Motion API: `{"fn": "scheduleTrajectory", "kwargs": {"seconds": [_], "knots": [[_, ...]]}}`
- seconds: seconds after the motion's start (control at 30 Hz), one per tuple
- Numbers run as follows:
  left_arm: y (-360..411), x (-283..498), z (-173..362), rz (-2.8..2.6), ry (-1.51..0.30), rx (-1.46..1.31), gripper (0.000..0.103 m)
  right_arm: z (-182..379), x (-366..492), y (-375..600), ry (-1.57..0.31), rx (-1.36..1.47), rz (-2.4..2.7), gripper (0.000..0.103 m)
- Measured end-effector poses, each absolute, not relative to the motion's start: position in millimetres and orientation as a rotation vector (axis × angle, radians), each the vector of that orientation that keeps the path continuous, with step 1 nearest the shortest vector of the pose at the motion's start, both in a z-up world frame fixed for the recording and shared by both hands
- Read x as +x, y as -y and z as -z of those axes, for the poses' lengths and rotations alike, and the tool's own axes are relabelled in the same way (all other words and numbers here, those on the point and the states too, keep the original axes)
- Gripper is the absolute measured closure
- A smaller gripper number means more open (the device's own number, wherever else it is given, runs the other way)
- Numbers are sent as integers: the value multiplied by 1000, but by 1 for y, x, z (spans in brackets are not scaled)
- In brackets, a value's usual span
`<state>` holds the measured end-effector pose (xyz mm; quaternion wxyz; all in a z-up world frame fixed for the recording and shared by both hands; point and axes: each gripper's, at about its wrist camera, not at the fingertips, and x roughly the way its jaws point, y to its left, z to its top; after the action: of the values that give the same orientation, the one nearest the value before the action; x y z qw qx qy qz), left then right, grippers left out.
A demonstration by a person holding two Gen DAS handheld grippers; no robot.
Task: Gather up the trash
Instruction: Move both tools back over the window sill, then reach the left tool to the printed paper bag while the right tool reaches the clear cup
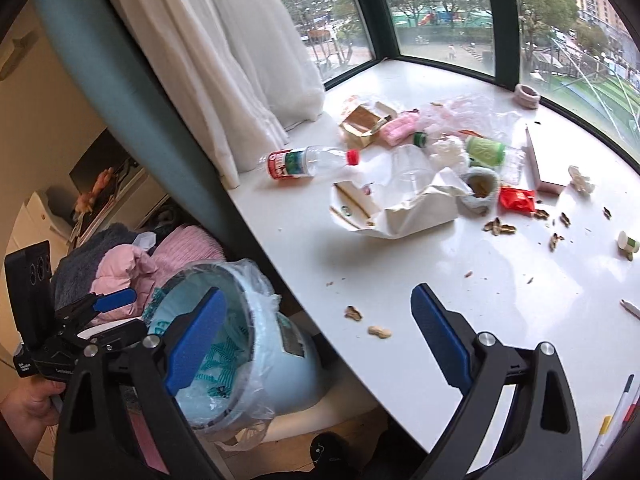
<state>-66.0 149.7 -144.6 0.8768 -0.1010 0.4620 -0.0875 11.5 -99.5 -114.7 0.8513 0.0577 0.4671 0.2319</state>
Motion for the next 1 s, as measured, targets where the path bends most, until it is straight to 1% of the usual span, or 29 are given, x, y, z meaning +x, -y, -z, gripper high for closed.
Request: {"fn": "scheduleTrajectory", "kwargs": {"seconds": [0.33, 0.53, 0.77, 1.0], "knots": [[-109, 17, 142, 202, -981, -180, 6, 133, 82, 144, -1005, 178, -442, 12], [-97, 72, 155, 191, -1009, -162, 6, 138, 132, 153, -994, 126, -453, 12], [-91, 123, 177, 182, -1060, -134, 6, 151, 186, 143, -1003, -63, -505, 12], [-88, 151, 208, 180, -1136, -128, 6, 182, 217, 117, -1035, -270, -628, 12]]}}
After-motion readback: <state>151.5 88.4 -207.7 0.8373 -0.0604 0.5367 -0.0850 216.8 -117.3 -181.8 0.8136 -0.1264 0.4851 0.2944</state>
